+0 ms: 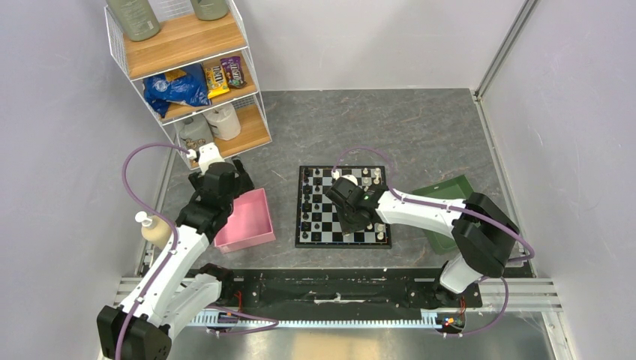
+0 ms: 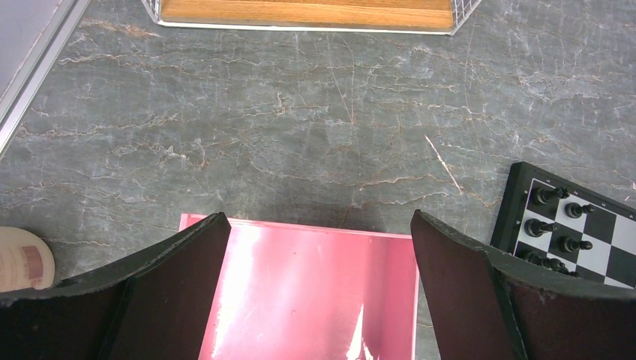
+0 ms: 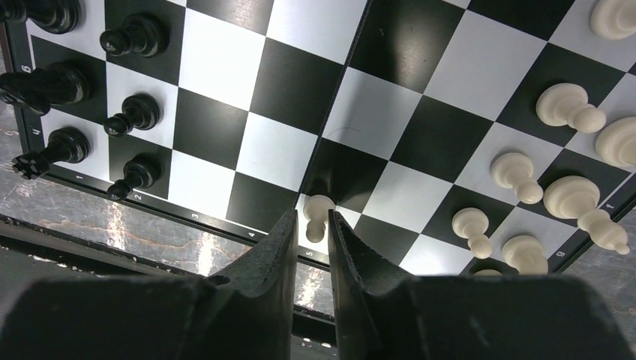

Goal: Set up the chess pieces on the board

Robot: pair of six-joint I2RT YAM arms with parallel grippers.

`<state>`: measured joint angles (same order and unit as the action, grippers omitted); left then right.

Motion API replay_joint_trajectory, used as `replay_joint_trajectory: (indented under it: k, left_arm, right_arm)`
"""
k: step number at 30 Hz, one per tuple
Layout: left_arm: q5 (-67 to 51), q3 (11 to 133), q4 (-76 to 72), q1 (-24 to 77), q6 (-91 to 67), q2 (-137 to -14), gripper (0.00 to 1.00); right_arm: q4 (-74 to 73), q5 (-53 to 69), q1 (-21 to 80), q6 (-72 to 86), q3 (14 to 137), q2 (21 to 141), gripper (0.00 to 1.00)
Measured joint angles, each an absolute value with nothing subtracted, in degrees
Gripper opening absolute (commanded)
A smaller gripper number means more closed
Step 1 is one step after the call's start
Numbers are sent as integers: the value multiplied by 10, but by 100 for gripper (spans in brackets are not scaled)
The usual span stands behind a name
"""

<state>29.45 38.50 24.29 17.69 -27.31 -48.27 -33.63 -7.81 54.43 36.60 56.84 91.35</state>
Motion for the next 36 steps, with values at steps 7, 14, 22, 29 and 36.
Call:
replay_joint_trajectory:
  k: [7,14,22,29,36]
  left_arm:
    - [294,385,243,177,-273,-481,100]
    - [294,385,243,177,-273,-481,100]
    - [294,385,243,177,-273,-481,100]
    - [294,385,243,177,-273,-481,100]
    - [294,385,243,177,-273,-481,100]
  right_arm:
    - [-339,-77,545,364,572,916,22]
    - [-342,-78,545,364,575,916,27]
    - [-348,-79,545,362,575,915,11]
    - [-353,-83,545,362,575,893,10]
    - [-358,-99,545,368,568,850,9]
